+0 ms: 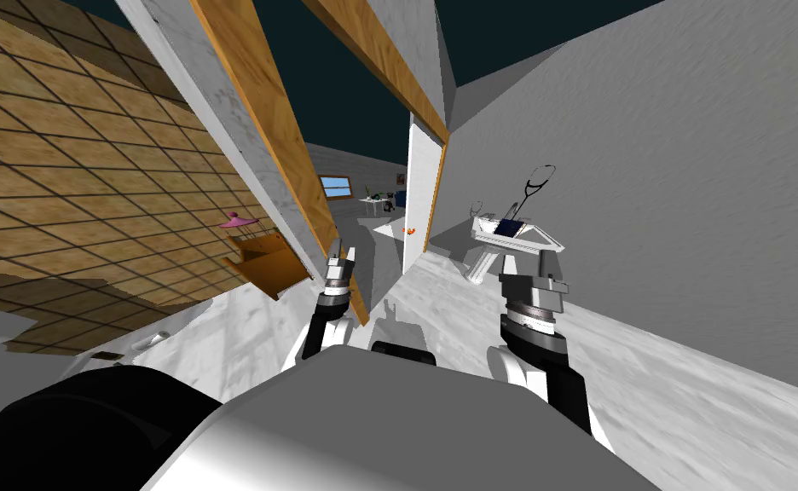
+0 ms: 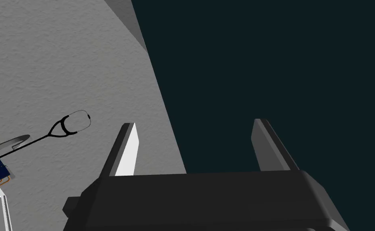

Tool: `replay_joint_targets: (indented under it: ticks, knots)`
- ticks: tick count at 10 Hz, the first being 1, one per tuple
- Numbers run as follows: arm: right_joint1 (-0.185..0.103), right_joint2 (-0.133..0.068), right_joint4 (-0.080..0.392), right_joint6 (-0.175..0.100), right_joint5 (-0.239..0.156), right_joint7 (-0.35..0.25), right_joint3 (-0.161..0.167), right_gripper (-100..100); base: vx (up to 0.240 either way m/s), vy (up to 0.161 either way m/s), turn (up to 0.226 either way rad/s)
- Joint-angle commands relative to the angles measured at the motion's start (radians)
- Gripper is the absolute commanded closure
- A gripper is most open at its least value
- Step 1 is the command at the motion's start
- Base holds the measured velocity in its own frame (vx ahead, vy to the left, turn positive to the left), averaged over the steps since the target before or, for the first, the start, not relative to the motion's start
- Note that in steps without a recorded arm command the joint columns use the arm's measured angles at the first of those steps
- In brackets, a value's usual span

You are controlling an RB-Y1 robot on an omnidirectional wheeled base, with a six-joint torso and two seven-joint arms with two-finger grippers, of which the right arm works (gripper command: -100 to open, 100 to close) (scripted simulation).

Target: Push the door open

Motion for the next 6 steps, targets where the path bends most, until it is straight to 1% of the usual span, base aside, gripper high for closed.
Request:
replay_joint_targets:
  ticks: [1, 4, 6]
  knots:
    - [-0.013, -0.009, 0.031, -0.006, -0.001, -0.003, 0.024, -100, 0.106, -0.020, -0.011]
    - [-0.031, -0.019, 0.072, -0.015, -0.001, -0.006, 0.056, -100, 0.181, -0.033, 0.008]
    - [-0.045, -0.026, 0.105, -0.021, -0.002, -0.009, 0.082, -100, 0.137, -0.035, 0.000]
